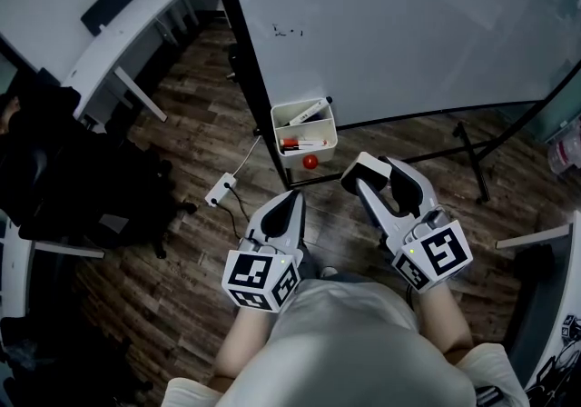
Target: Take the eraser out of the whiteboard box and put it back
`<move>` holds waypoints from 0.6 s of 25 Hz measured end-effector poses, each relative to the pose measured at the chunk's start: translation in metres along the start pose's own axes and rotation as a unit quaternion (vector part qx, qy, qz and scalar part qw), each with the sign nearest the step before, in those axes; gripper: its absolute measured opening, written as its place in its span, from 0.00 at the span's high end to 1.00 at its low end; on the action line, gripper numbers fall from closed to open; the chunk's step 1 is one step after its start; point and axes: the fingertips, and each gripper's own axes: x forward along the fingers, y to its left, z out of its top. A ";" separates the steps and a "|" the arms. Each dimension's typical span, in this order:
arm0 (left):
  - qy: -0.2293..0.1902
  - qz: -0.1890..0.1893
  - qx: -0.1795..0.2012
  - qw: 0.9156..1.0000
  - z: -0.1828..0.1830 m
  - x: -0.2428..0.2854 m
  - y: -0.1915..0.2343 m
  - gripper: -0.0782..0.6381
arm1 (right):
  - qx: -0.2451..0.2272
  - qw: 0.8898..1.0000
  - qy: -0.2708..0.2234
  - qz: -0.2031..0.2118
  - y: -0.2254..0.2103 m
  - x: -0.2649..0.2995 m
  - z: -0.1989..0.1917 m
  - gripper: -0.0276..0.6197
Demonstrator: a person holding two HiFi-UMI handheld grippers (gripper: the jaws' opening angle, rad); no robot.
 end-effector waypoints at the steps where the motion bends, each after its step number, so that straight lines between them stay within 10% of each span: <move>1: 0.000 0.001 -0.001 1.000 0.001 0.000 0.002 0.89 | -0.001 1.000 0.000 0.002 0.000 0.003 0.001 0.66; 15: 0.003 0.007 -0.011 1.000 0.008 0.004 0.023 0.88 | -0.010 0.999 -0.005 0.032 0.002 0.045 0.010 0.66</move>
